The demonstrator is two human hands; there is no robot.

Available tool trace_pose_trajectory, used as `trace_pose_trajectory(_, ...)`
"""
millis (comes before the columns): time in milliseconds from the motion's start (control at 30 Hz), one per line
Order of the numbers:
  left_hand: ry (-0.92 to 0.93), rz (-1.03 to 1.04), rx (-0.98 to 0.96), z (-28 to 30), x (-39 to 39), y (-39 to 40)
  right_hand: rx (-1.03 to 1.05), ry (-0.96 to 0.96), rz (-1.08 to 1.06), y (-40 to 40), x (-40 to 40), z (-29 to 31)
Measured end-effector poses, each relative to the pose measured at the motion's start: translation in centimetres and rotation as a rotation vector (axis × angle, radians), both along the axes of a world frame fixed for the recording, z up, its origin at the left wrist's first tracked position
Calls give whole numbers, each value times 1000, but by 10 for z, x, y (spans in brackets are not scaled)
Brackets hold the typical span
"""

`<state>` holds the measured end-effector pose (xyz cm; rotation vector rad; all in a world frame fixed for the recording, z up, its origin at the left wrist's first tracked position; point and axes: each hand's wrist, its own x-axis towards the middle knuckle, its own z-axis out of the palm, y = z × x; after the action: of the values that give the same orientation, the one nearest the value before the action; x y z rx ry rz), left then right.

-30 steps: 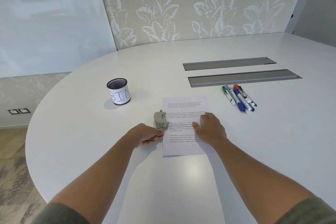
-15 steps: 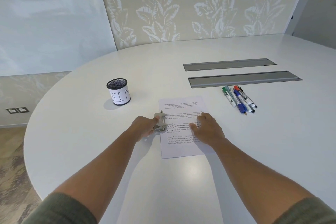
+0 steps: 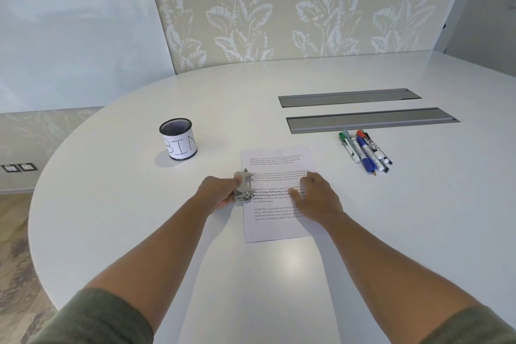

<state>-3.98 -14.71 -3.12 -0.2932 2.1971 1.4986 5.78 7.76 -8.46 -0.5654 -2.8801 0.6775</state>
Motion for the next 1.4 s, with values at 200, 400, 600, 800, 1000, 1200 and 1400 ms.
trace_pose_trajectory(200, -9, 17, -21, -3, -4, 0, 28, 8, 1, 1, -1, -1)
trace_pose_trajectory(400, 47, -94, -262, -2, -11, -3, 52, 10, -4, 3, -1, -3)
trace_pose_trajectory(600, 198, -260, -487, -3, -8, 0, 70, 8, 0, 3, -1, -2)
trace_pose_trajectory(800, 201, -267, -473, -3, -6, -3, 61, -4, -6, 3, 0, -1)
trace_pose_trajectory(1000, 87, -139, -304, -6, -10, -6, 57, -15, -14, 3, 1, -2)
trace_pose_trajectory(1200, 52, -47, -100, -4, -13, -7, 40, -21, -15, 2, 2, -1)
trace_pose_trajectory(1400, 62, -8, -49, -9, 2, -7, 35, -21, -16, 1, 2, 1)
